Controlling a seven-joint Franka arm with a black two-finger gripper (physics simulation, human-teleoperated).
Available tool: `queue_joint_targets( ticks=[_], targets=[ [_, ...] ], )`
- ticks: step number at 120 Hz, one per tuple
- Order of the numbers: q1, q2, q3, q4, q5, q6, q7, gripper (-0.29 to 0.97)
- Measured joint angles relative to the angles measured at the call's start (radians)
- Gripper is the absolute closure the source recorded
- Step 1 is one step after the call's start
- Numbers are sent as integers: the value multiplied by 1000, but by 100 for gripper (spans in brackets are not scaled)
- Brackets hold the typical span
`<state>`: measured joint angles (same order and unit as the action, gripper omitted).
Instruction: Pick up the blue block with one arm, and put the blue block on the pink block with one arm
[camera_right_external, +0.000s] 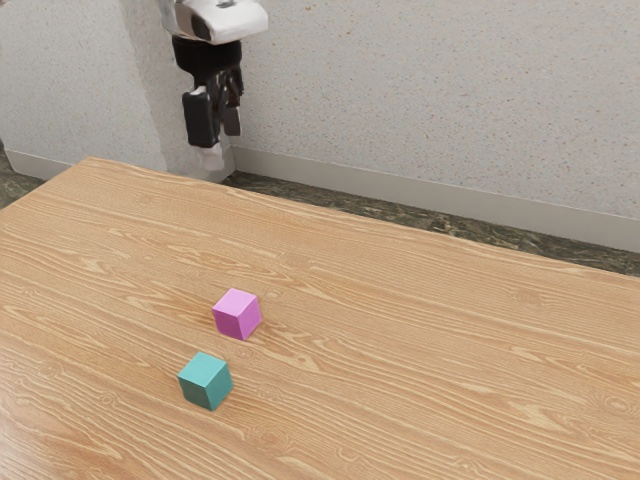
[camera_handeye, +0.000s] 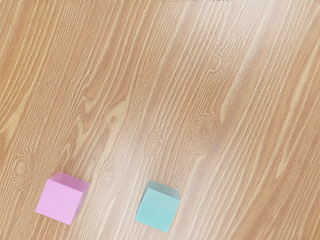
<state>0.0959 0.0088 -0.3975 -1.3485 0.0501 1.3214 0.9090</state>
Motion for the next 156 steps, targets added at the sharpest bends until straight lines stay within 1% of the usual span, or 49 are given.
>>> queue_joint_targets(
  ticks=[16,18,22,24,26,33,42,47,57,64,73,78,82,90,102,111,126,137,156],
  targets=[
    [-138,-4,-3,-10,30,-10,-26,0],
    [-150,-18,-2,-28,31,-12,-30,0],
    [-164,-85,8,-87,33,-15,-41,0],
    [-155,-120,13,-115,34,-16,-48,0],
    [-127,-155,19,-138,34,-17,-54,0],
    [-42,-235,91,-245,36,-6,-64,0],
    [-14,-272,207,-459,26,85,-36,0],
    [-6,-286,243,-575,10,159,-6,0],
    [4,-330,222,-686,-8,263,49,0],
    [0,-337,217,-755,-18,323,86,0],
    [-4,-381,217,-909,-33,442,132,0],
    [0,-388,218,-997,-69,524,163,0],
    [4,-381,218,-1037,-94,579,187,0],
    [1,-339,214,-1057,-127,664,235,0],
    [-1,-269,212,-1066,-151,751,298,0],
    [-4,-240,211,-1104,-161,819,339,0],
    [-4,-205,210,-1143,-170,902,397,0],
    [2,-148,209,-1148,-170,948,432,0],
    [12,-78,189,-1133,-146,1019,483,0]
  ],
)
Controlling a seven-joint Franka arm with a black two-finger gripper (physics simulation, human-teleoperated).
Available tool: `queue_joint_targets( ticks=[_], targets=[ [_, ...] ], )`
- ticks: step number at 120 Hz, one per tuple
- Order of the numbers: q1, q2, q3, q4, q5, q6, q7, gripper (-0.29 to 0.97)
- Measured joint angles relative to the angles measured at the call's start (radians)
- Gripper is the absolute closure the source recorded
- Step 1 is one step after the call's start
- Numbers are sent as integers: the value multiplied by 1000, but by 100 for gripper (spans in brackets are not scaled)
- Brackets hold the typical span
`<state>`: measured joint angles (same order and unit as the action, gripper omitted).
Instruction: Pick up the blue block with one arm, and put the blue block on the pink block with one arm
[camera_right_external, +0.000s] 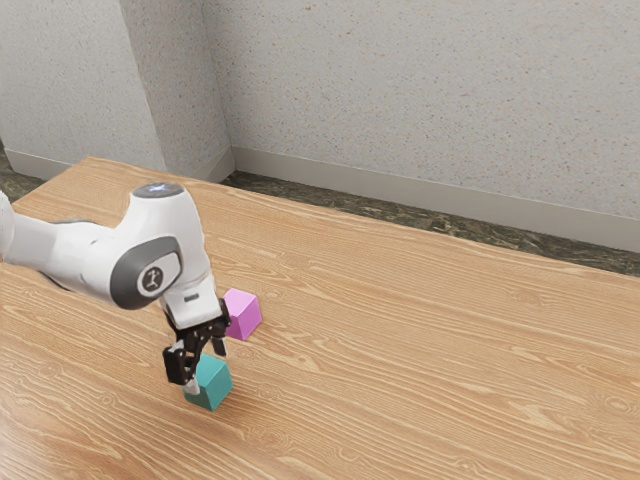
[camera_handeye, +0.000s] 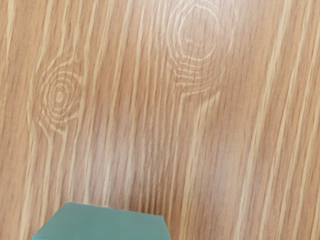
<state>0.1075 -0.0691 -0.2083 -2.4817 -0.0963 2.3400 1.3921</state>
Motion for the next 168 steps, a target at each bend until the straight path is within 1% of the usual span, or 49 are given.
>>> queue_joint_targets(
  ticks=[43,65,76,80,92,102,109,115,124,139,154,168],
  targets=[
    [72,103,-1,2,36,126,81,0],
    [56,150,-1,2,39,179,115,0],
    [67,163,-2,2,39,195,129,0],
    [72,164,-2,2,39,200,133,4],
    [74,156,-3,1,39,209,145,25],
    [87,106,-43,1,37,207,153,35],
    [79,44,-66,5,32,186,157,38],
    [60,18,-72,60,29,146,160,40],
    [48,19,-63,163,29,75,165,41],
    [121,116,-59,304,35,-17,180,42],
    [225,221,-56,412,39,-75,202,44],
    [251,292,-56,491,41,-107,226,44]
  ],
)
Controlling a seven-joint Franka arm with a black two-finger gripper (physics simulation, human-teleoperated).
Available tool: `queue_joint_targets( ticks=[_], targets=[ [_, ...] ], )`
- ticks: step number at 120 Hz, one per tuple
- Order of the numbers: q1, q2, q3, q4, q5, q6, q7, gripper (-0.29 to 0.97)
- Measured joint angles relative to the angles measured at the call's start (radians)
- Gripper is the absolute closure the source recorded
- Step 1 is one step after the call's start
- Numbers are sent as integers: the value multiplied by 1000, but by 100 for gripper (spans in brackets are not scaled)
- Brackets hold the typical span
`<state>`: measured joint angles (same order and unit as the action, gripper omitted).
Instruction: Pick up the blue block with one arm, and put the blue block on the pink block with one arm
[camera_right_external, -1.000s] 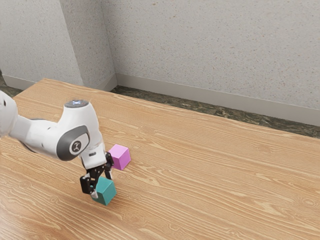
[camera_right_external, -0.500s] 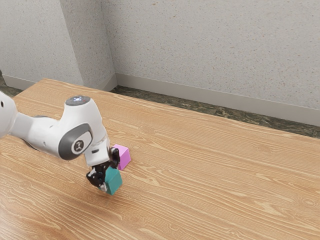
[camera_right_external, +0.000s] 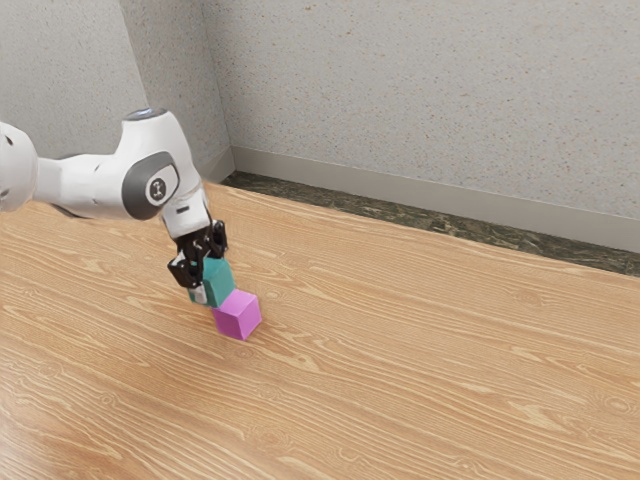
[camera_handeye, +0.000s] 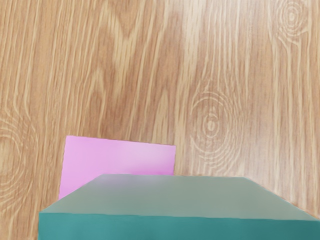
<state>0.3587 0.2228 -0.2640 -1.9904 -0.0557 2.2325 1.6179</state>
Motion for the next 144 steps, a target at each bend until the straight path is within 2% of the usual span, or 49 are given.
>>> queue_joint_targets(
  ticks=[17,46,102,115,144],
  targets=[
    [-1,76,-2,86,27,-30,28,45],
    [-6,134,-4,141,59,-59,78,45],
    [-38,120,-9,127,29,-91,146,44],
    [-34,125,-6,129,29,-100,154,25],
    [-30,126,-3,128,31,-113,169,9]
  ],
)
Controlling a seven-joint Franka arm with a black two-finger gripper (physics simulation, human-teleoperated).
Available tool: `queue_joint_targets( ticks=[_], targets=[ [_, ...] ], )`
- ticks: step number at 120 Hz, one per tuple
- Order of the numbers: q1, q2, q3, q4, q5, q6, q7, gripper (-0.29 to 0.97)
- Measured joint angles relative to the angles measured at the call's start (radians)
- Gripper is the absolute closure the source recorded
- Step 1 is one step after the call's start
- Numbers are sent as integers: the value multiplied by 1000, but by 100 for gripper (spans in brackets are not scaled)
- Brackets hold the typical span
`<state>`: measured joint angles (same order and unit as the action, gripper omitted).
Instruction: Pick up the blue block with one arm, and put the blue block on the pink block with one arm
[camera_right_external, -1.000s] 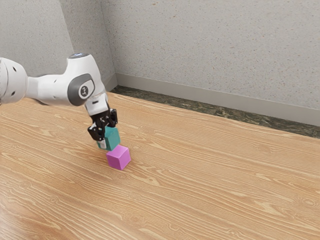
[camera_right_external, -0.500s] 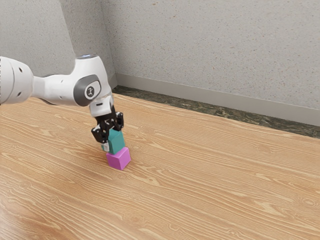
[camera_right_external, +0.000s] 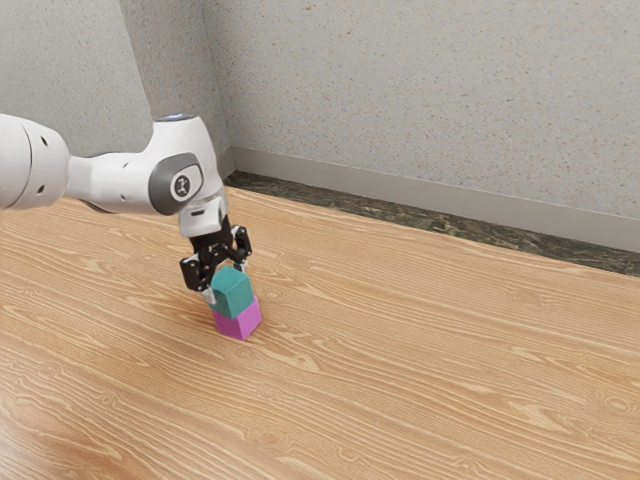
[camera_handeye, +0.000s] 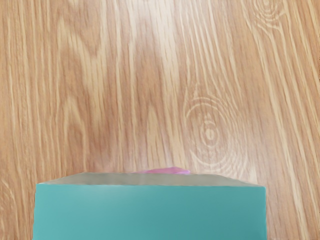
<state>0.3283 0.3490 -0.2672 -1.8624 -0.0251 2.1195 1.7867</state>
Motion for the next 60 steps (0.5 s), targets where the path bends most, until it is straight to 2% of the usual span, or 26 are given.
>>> queue_joint_targets(
  ticks=[14,22,45,60],
  targets=[
    [-1,-17,-1,-1,-3,-4,5,5],
    [-1,-64,-3,-3,-13,-20,7,4],
    [-12,-379,-7,-4,-60,-185,-24,1],
    [-11,-540,-19,0,-39,-330,-143,1]
  ],
)
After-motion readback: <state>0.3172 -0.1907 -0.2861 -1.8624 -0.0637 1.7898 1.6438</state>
